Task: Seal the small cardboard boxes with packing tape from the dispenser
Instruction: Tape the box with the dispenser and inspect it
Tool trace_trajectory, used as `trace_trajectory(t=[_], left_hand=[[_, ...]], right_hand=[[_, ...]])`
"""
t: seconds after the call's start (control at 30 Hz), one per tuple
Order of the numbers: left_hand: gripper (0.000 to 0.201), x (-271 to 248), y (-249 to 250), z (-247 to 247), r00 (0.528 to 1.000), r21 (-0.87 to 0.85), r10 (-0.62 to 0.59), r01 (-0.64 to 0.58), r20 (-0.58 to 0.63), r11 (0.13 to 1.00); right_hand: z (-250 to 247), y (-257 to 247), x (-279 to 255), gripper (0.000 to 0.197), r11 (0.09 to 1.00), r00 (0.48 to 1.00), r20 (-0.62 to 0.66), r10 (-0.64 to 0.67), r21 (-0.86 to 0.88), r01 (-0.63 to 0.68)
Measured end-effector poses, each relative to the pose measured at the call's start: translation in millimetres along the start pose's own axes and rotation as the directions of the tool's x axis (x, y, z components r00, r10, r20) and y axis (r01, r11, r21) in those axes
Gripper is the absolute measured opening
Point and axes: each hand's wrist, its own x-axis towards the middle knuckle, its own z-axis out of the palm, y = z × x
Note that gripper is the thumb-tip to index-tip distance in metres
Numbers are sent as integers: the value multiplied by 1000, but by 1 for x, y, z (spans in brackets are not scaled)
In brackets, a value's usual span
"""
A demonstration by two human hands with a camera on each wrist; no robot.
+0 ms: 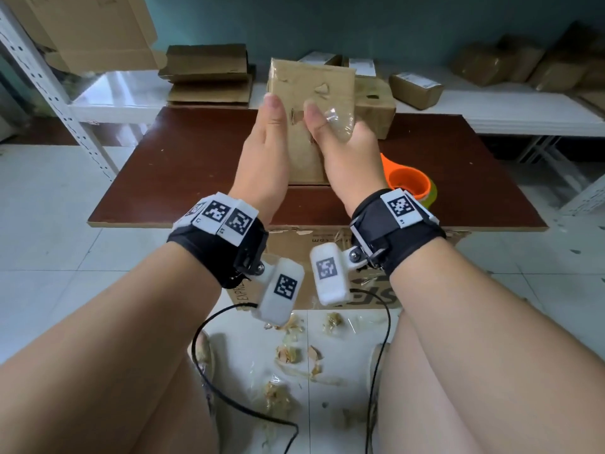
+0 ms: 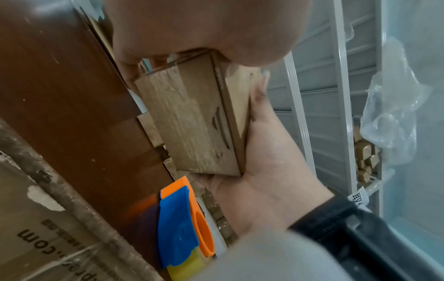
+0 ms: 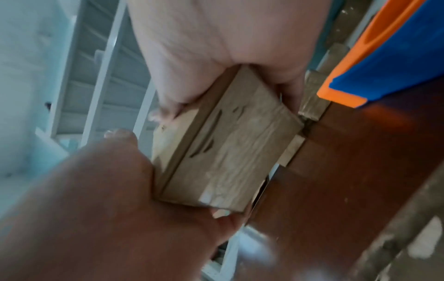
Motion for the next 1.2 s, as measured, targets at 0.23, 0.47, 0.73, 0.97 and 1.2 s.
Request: trace_trajectory(t=[0.23, 0.47, 0.73, 0.97, 1.2], left_hand=[[118, 2, -21, -11, 978, 44, 97, -106, 184, 993], [111, -4, -22, -29, 967, -50, -27, 41, 254, 998], [121, -2, -28, -46, 965, 160, -164, 133, 203, 978], [113, 1, -26, -46, 948, 115, -169, 143, 269, 983], [73, 1, -18, -45, 970, 82, -143, 129, 199, 988]], right_hand=[[1, 4, 12, 95, 986, 984, -72, 164, -29, -167], [4, 17, 9, 90, 979, 983, 185, 11, -204, 28], [6, 20, 5, 71, 891, 996, 89, 27, -454, 16], [-1, 11, -1, 69, 835, 978, 199, -70, -524, 166], [-8, 15, 12, 72, 878, 994, 100, -40, -472, 83]])
